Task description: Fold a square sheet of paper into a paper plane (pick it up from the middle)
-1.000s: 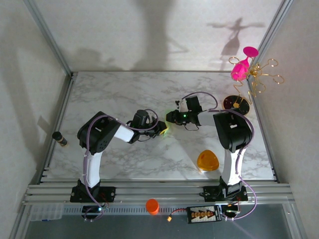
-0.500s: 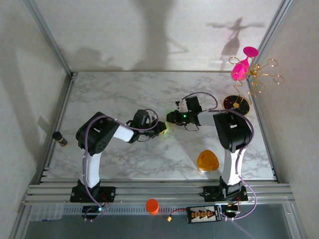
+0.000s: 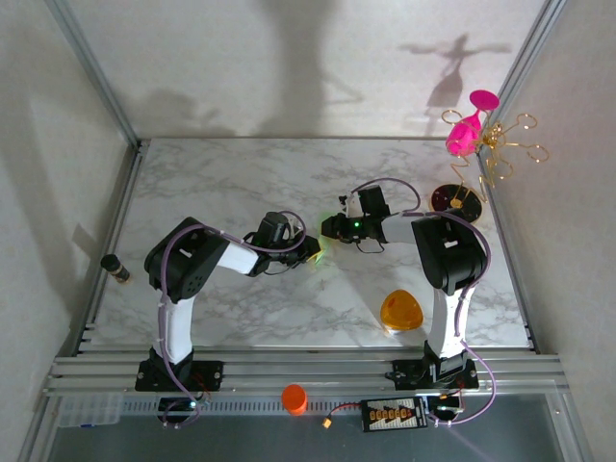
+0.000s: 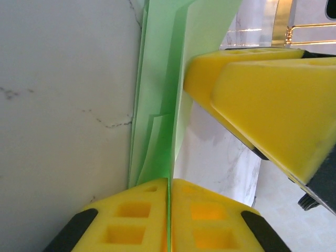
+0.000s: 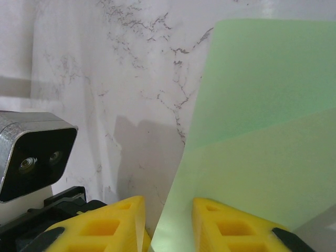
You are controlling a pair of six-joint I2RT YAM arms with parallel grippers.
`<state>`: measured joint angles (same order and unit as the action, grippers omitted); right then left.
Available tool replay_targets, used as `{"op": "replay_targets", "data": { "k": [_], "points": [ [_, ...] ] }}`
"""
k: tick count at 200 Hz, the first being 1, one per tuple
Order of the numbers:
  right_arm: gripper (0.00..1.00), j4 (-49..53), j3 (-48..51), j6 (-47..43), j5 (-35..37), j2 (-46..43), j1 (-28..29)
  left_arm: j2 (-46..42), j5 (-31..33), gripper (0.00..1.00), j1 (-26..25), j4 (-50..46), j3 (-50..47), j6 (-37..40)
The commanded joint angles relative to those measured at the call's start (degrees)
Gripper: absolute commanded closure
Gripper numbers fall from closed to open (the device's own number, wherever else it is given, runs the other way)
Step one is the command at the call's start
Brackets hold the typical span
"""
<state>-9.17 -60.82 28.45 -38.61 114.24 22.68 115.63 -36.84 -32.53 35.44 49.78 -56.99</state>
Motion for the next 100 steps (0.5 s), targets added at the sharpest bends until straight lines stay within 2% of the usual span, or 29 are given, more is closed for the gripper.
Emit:
{"op": "replay_targets", "data": {
  "k": [1, 38, 100],
  "points": [
    [0.69, 0.99, -1.04, -0.81, 0.81, 0.73, 0.48, 0.36, 2.10, 0.90, -0.51, -7.84, -0.65, 1.71],
    [0.70, 1.17, -0.93, -0.90, 0.73, 0.81, 0.44, 1.18, 1.86, 0.90, -0.75, -7.83, -0.03, 1.61],
    [0.70, 1.40, -1.04, -0.94, 0.82, 0.73, 0.45, -3.79, 2.21, 0.80, -0.86, -10.96, -0.36, 2.43]
  ]
}}
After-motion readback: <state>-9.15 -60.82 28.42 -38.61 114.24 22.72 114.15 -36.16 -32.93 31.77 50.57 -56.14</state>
